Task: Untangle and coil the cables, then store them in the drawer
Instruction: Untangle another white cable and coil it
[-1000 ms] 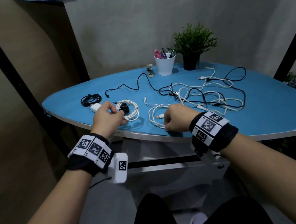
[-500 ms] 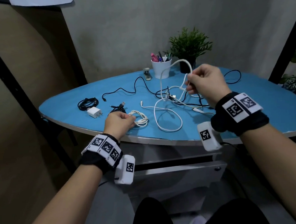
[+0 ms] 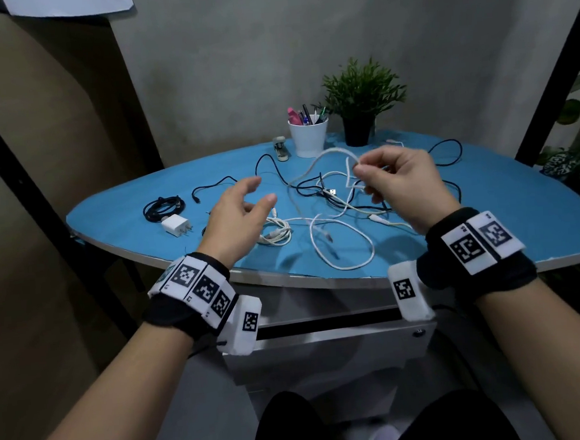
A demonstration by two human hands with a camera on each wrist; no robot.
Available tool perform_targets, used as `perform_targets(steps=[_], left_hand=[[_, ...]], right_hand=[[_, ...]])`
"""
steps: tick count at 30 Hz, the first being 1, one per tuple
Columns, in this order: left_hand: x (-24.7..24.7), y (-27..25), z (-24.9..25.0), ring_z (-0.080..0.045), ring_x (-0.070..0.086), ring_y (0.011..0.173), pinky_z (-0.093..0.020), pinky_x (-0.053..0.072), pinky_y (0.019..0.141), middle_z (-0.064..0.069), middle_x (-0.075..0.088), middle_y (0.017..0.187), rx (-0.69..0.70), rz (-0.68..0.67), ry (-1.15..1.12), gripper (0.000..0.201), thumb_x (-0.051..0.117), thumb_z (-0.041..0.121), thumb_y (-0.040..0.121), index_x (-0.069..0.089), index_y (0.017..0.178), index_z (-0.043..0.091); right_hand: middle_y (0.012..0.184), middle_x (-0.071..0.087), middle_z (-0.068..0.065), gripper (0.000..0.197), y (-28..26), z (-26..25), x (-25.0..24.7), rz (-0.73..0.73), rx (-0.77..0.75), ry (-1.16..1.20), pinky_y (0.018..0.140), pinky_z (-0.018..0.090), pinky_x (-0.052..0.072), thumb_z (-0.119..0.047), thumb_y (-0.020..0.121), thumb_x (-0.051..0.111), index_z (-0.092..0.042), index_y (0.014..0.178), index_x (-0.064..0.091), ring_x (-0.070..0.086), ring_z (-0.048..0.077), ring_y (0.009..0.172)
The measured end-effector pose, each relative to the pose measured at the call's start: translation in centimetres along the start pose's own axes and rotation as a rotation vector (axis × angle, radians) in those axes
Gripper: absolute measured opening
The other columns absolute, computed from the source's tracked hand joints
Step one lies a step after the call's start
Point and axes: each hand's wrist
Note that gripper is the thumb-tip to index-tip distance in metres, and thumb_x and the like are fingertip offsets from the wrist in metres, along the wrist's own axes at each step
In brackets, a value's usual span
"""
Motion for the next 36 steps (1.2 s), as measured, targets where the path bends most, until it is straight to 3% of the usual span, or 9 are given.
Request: perform_targets(steps=[4,7,10,15,20,24,27,33,36], left_hand=[[0.6,-0.1,1.1,-0.014,0.058,0.074,-0.029,0.053,0.075,0.009,0.058,0.115,0.099,-0.1,-0.04,0.036,0.059,0.03,0.09,0.055,0.125,0.03],[1.3,-0.5,1.1,-0.013,0.058,0.07,-0.024,0.051,0.07,-0.003,0.064,0.082,0.047,-0.282,-0.077,0.011,0.058,0.018,0.091,0.066,0.098,0.017],[1.9,-1.1,0.4,-0.012,0.06,0.067,-0.022,0.054,0.071,-0.004,0.063,0.07,0.008,-0.405,-0.098,0.013,0.057,0.012,0.091,0.066,0.083,0.009],[2.0,-0.9,0.2,-0.007,0.063,0.054,-0.017,0.055,0.059,-0.01,0.065,0.071,-0.086,-0.25,-0.31,0.014,0.057,0.009,0.091,0.065,0.081,0.004],[1.1,-0.6,1.4,-0.009,0.061,0.048,-0.014,0.051,0.05,-0.009,0.067,0.064,-0.117,-0.051,-0.559,0.016,0.06,0.01,0.089,0.065,0.076,0.002],[1.1,-1.0,1.9,-0.009,0.061,0.049,-0.014,0.051,0.05,-0.007,0.067,0.063,-0.095,-0.056,-0.593,0.015,0.059,0.009,0.09,0.065,0.078,0.001],[1.0,-1.4,1.7,-0.009,0.06,0.048,-0.015,0.051,0.05,-0.011,0.065,0.066,-0.08,-0.112,-0.531,0.016,0.058,0.009,0.09,0.066,0.078,0.003],[0.3,-2.3,1.7,-0.008,0.057,0.045,-0.015,0.049,0.047,-0.004,0.065,0.06,-0.114,-0.306,-0.43,0.013,0.058,0.01,0.09,0.067,0.085,0.003],[-0.3,-2.5,2.0,-0.006,0.055,0.044,-0.013,0.047,0.045,-0.001,0.065,0.058,-0.126,-0.244,-0.507,0.016,0.054,0.011,0.092,0.067,0.085,0.005]], right_hand=[[0.061,0.059,-0.005,0.012,-1.5,-0.2,0.3,-0.14,-0.004,0.022,0.054,0.019,0.048,-0.004,0.083,0.066,-0.013,0.076,0.067,0.053,0.005,0.051],[0.055,0.06,-0.006,0.017,-1.7,-0.1,0.0,-0.112,0.017,0.166,0.059,0.02,0.054,0.0,0.085,0.062,-0.012,0.074,0.065,0.057,0.009,0.052],[0.057,0.06,-0.004,0.018,-1.6,0.1,-0.6,-0.066,0.04,0.283,0.064,0.023,0.056,0.0,0.088,0.059,-0.011,0.074,0.062,0.06,0.013,0.057],[0.068,0.062,0.007,0.019,-2.0,1.2,-0.1,-0.08,0.105,0.234,0.071,0.029,0.056,0.005,0.085,0.061,-0.013,0.084,0.054,0.064,0.02,0.067],[0.083,0.068,0.004,0.021,-2.8,2.6,0.6,-0.272,0.143,-0.201,0.076,0.026,0.051,-0.008,0.076,0.075,-0.015,0.087,0.059,0.063,0.016,0.077],[0.092,0.069,0.0,0.022,-2.9,3.0,1.1,-0.319,0.131,-0.377,0.086,0.029,0.051,-0.014,0.079,0.074,-0.018,0.099,0.066,0.065,0.014,0.089],[0.078,0.07,0.001,0.002,-2.6,2.6,1.4,-0.294,0.106,-0.437,0.076,0.031,0.052,-0.02,0.082,0.07,-0.018,0.082,0.071,0.065,0.017,0.079],[0.067,0.065,0.001,0.008,-2.2,2.3,1.3,-0.135,0.113,-0.442,0.059,0.023,0.046,-0.019,0.083,0.069,-0.015,0.076,0.07,0.059,0.016,0.066],[0.074,0.067,-0.003,0.005,-2.3,2.4,1.0,-0.195,0.131,-0.578,0.066,0.02,0.044,-0.018,0.081,0.071,-0.015,0.079,0.074,0.059,0.011,0.075]])
Point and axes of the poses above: each hand's wrist, its own y-axis towards the middle knuckle, its own x-axis out of the palm, z = x × y
